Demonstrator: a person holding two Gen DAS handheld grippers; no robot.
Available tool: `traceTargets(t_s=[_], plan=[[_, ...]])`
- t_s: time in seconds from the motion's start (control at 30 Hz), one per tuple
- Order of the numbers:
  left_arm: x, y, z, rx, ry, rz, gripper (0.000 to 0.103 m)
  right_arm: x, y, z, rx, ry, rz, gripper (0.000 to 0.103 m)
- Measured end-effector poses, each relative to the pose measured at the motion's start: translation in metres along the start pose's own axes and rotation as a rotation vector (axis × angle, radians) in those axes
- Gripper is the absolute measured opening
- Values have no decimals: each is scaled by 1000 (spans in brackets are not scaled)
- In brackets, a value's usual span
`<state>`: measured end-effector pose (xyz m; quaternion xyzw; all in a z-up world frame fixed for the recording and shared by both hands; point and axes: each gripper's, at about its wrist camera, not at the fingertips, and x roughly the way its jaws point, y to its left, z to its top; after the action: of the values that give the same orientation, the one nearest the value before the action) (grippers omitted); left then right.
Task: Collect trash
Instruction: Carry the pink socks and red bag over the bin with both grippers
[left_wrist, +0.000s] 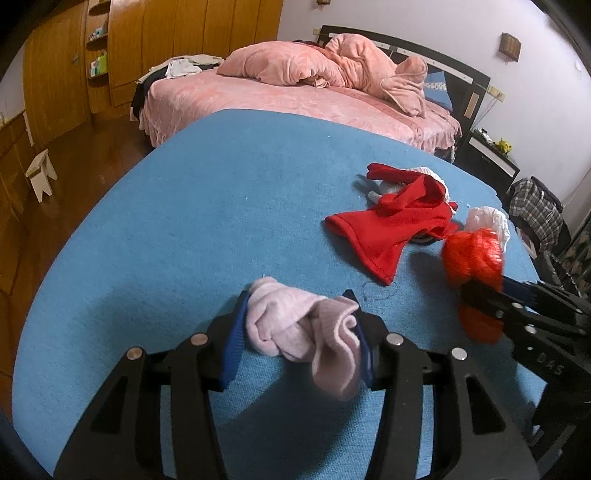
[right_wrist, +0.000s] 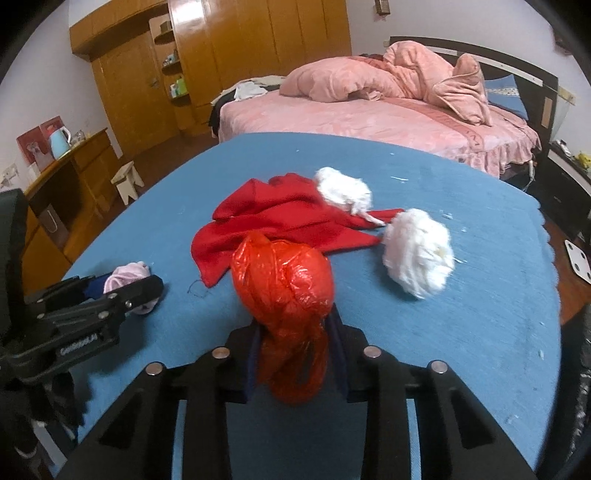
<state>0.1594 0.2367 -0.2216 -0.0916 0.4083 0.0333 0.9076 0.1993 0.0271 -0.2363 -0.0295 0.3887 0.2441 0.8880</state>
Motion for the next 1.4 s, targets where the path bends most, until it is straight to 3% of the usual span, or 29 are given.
traceTargets(t_s=[0.3,0.47,0.87,1.4], plan=[[-9,-8,1,36,-35,17,46,-31,-26,-4,64,-36,-15,32],[-27,-24,1,48,-74,-9,46,-52,-40,-4,92,-72,-17,32],[-62,-95,5,129,-149,-84,46,-100,-67,-8,116,-148,-66,32],[-84,-192,-5,217,-187,-217,46,-170,-123,-34,191,-237,-163,32]])
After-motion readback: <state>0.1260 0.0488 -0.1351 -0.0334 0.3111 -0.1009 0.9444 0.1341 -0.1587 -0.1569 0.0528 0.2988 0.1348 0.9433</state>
